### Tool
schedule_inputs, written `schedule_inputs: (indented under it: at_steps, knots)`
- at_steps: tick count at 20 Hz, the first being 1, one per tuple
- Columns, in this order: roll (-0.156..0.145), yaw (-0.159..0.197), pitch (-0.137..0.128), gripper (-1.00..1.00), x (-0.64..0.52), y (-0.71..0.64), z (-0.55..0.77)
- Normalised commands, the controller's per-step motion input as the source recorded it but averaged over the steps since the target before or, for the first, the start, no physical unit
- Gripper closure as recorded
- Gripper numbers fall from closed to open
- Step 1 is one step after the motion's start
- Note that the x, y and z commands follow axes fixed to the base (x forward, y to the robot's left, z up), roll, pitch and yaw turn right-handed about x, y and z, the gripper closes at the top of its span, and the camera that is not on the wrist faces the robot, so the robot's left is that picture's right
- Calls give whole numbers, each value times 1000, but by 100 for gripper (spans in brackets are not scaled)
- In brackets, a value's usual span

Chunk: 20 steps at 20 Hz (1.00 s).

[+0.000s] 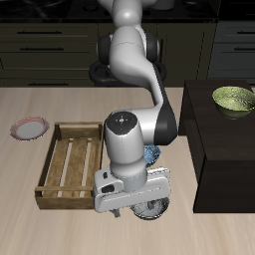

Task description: Place the green bowl and the black bowl in the wooden tray

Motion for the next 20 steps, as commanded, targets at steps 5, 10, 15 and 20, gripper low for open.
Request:
schedule_inputs:
  at_steps: [5,10,15,20]
  knots:
    - [43,-1,51,100,-112,166,-267]
    - [34,-38,13,100,-79,88,-77]
    - [12,-32,-4,100,5,-16,-3]
    - [5,-32,-19,100,-70,-17,138]
